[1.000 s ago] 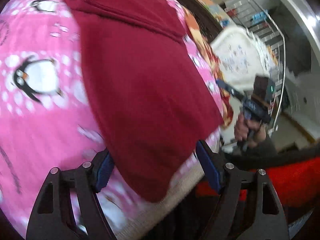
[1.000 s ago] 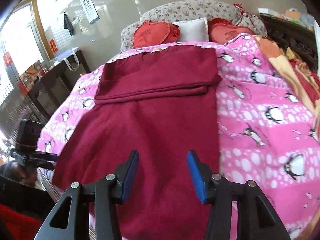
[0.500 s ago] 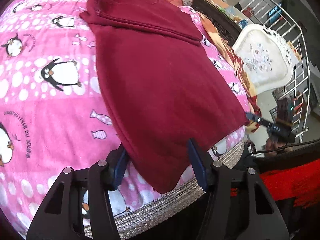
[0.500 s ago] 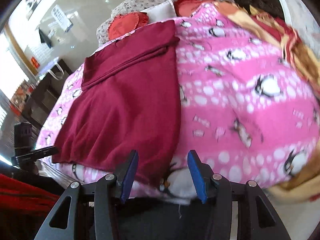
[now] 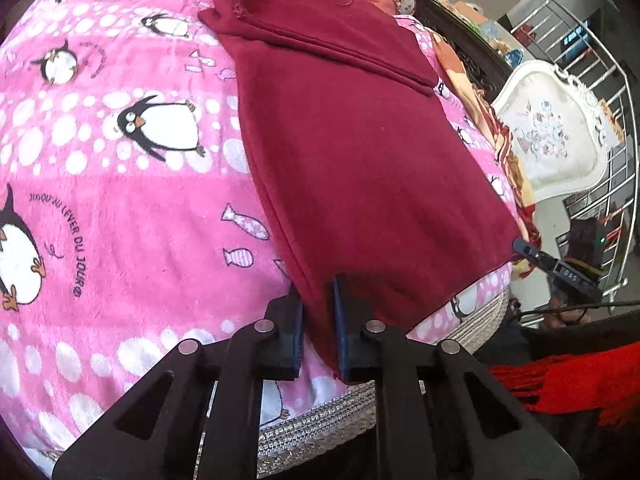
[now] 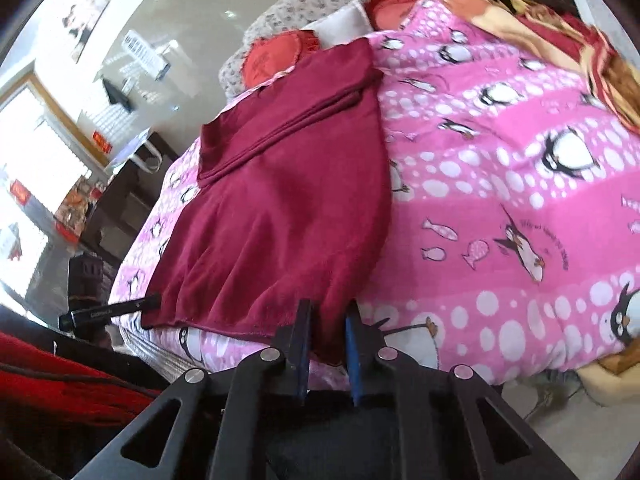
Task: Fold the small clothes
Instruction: 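Grasp the shirt hem with both tools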
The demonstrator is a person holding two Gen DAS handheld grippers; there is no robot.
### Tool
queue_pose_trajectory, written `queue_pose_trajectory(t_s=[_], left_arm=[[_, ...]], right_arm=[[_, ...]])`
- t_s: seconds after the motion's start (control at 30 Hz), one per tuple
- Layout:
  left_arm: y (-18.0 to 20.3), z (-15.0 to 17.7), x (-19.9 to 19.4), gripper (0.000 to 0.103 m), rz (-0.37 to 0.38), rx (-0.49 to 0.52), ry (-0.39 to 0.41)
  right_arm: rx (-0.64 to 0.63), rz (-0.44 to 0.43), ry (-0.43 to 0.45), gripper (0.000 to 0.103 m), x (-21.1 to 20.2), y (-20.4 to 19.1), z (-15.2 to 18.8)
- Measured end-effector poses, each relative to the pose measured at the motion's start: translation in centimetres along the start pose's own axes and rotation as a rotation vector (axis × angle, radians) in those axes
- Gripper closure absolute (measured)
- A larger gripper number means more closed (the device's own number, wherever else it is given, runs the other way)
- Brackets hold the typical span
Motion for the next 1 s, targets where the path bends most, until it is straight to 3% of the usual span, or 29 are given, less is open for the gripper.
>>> queue_pose_trajectory(t_s=[0.3, 0.53, 0.67, 0.83, 1.0], left_arm=[[-0.1, 0.2, 0.0, 0.091, 0.015, -0.007, 0.003], [0.4, -0.4, -1.9, 0.097, 0.007, 0.007, 0.068], [0.7, -3.5, -4.1, 0.097, 0.061, -0.006, 0.180], [-0.3, -10.2, -4.8, 0.098, 0.119, -0.066, 0.317], [-0.8, -18.5, -4.5, 0.097, 0.098, -0.072, 0.414]], right_arm=[[0.018, 0.005, -0.039, 0.087, 0.8, 0.3, 0.1], [-0.014, 0.019, 0.057, 0.093, -1.6, -0.2, -1.6], [-0.055, 0.018, 0.141, 0.093, -3.3, -0.9, -5.0], [-0.120, 0.050, 0.235, 0.093, -2.3, -2.8, -12.1], [-0.154, 0.105, 0.303, 0.093, 0.7, -4.6, -19.9]])
Point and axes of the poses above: each gripper's, at about its wrist camera, not at the fingertips, and x roughly the way its jaws point, y to its right, z to its underside, the point moved 3 cm from there along x, roughly the way its jaws point, and after that the axes turned 14 degrees about z, right-handed, at the moved point
